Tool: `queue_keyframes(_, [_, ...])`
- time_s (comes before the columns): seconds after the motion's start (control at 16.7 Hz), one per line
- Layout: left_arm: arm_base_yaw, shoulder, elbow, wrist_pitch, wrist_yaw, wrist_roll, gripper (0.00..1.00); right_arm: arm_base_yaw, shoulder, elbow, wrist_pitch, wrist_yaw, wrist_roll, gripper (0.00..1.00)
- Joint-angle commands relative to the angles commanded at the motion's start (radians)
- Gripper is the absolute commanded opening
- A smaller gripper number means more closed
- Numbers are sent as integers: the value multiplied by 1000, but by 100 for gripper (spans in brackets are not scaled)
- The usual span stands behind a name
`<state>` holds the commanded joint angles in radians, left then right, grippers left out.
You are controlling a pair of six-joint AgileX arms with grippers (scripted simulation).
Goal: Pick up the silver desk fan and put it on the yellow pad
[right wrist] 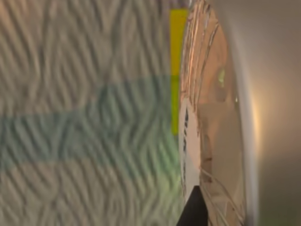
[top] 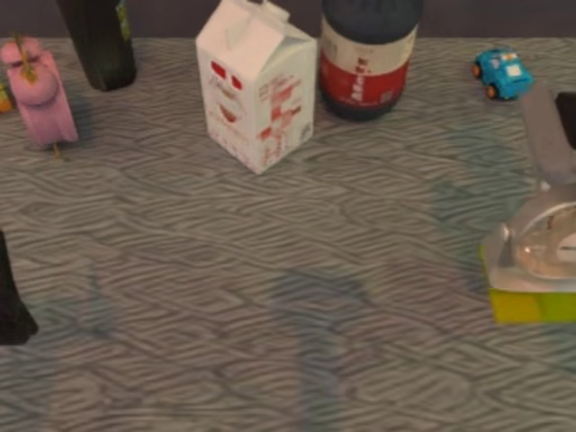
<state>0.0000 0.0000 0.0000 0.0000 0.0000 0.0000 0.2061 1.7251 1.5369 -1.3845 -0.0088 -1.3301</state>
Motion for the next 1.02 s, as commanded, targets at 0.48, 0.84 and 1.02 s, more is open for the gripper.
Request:
queue_keyframes(0.48, [0,0,0,0,0,0,100,-6,-4,-33,29,4,-20,0])
queue_keyframes(0.84, [0,0,0,0,0,0,100,-10,8,-136,148,8,-23,0])
queue_keyframes(1.02, [0,0,0,0,0,0,100,-10,8,-136,148,8,-23,8])
